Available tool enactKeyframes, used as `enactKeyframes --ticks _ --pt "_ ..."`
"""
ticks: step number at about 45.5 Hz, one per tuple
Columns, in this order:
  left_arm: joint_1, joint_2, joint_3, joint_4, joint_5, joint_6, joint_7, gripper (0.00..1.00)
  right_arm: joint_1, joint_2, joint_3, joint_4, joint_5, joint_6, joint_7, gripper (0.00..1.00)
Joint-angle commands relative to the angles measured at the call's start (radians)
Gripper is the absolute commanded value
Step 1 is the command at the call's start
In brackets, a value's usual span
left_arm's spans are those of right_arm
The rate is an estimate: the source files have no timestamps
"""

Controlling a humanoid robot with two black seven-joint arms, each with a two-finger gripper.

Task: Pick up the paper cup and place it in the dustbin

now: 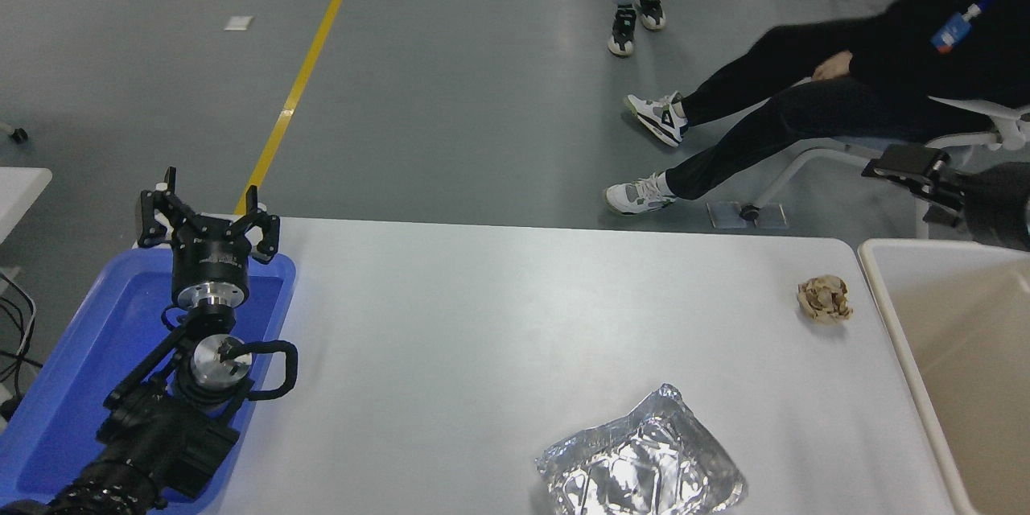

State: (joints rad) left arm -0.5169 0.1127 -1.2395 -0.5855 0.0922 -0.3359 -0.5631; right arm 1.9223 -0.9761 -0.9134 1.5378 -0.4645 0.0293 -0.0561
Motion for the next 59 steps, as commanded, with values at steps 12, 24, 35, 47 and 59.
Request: enactKeyframes --ticks 12,24,35,47,59 --pt "0.0 0.001 0.0 0.001 -0.002 0.0 0.0 0.99 0.306 0.321 -0.268 0.125 0.01 0.099 0.002 1.0" --pt "0.0 -0.001 0.0 0.0 -0.002 0.0 -0.001 0.99 0.46 0.437 -0.291 0.208 0.087 0.288 0.004 1.0" --pt "0.0 0.001 0.0 0.001 -0.002 0.0 0.0 0.99 0.497 0.563 -0.229 0.208 0.299 0.411 0.004 1.0" --pt "0.0 -0.001 0.0 0.001 0.0 0.0 0.0 0.99 0.546 0.654 -0.216 0.208 0.359 0.518 0.002 1.0" --pt "0.0 -0.001 0.0 0.001 -0.002 0.0 0.0 0.99 0.59 0.666 -0.246 0.208 0.376 0.61 0.002 1.0"
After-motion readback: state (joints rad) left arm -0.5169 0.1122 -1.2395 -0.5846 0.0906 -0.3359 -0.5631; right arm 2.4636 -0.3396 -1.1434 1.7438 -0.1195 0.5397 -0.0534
